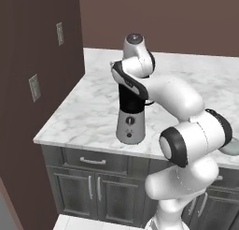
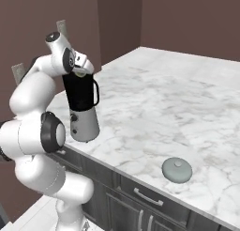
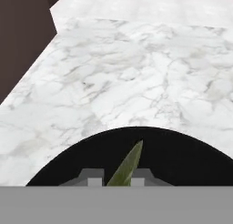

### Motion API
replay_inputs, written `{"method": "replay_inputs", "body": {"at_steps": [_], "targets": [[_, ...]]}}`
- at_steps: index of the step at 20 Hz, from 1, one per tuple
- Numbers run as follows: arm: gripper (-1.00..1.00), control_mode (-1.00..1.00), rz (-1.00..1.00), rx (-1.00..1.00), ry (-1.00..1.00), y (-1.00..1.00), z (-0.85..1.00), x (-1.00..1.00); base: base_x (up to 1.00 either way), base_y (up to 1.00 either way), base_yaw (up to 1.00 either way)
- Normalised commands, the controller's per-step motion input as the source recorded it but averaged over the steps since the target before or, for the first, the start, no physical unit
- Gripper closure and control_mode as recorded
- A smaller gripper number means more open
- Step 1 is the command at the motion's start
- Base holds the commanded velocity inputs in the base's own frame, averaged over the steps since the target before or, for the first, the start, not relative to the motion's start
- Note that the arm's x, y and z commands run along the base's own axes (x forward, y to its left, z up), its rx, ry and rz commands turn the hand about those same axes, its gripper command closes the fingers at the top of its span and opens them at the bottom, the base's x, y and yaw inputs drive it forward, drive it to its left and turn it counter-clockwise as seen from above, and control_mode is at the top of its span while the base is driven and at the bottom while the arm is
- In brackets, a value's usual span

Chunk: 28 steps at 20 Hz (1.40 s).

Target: Grab the onion and lemon wedge from the fridge, place them in the blender, close the lid, and turn on the blender to create a marinade.

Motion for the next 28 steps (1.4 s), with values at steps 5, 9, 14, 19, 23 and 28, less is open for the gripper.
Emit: {"method": "replay_inputs", "body": {"at_steps": [5,9,14,19,23,28], "targets": [[-1.00,-1.00,0.04,0.03,0.00,0.01,-0.14,0.41,0.00,0.00,0.00],[-1.00,-1.00,0.00,0.00,0.00,0.00,-0.05,0.04,0.00,0.00,0.00],[-1.00,-1.00,0.00,0.00,0.00,0.00,0.00,-0.04,0.00,0.00,0.00],[-1.00,-1.00,0.00,0.00,-0.01,0.00,0.00,-0.04,0.00,0.00,0.00],[-1.00,-1.00,0.00,0.01,-0.01,0.00,0.00,0.03,0.00,0.00,0.00],[-1.00,-1.00,0.00,0.02,-0.02,0.00,0.00,0.36,0.00,0.00,0.00]]}}
